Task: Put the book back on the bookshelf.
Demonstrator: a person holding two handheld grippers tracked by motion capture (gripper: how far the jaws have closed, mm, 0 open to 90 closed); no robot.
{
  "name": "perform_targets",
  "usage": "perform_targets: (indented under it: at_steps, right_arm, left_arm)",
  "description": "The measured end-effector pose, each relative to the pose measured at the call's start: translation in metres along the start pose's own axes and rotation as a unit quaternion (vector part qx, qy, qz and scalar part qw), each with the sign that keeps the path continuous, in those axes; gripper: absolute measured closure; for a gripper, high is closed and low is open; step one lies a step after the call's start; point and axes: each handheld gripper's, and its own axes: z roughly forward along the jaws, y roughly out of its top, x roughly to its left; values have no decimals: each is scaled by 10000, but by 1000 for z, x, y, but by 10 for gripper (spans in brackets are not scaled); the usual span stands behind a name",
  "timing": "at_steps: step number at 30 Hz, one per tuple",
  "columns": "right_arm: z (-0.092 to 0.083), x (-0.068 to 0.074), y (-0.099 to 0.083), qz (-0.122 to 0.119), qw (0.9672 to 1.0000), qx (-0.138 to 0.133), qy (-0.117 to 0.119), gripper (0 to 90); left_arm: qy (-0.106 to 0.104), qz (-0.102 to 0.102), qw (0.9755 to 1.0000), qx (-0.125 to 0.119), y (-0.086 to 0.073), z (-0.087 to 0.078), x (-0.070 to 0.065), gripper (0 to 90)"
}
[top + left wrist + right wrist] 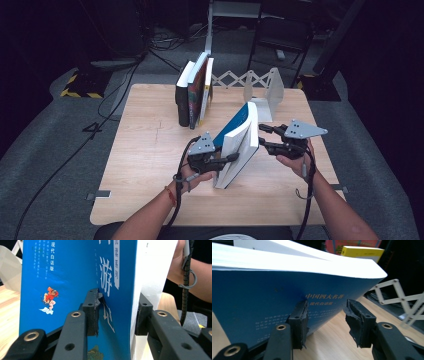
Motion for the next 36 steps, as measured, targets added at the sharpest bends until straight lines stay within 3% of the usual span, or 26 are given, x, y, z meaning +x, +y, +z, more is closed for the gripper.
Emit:
perform_targets:
  at_steps: [8, 14, 19, 27, 33, 36]
  right_arm:
    - [-3, 3, 2, -147, 9999, -41, -45, 526]
    - [-2, 10, 3, -138, 9998, -108, 110, 522]
    - [2, 19, 10, -306, 9993, -103, 181, 513]
    - [5, 21, 9, -238, 9991, -136, 318, 503]
    - [9, 28, 11, -361, 9985, -65, 419, 483]
    - [13, 34, 9, -418, 9977, 20, 529, 476]
  left_arm:
    - [62, 129, 9999, -3, 2, -3, 2, 626]
    - [178, 233, 9995, 82, 2, -13, -1, 631]
    - [243, 306, 9991, 169, 1, -22, -2, 635]
    - [370, 451, 9978, 301, 0, -29, -4, 639]
    - [479, 621, 9955, 533, -3, -41, -6, 580]
    - [402, 613, 9950, 680, -6, -46, -8, 528]
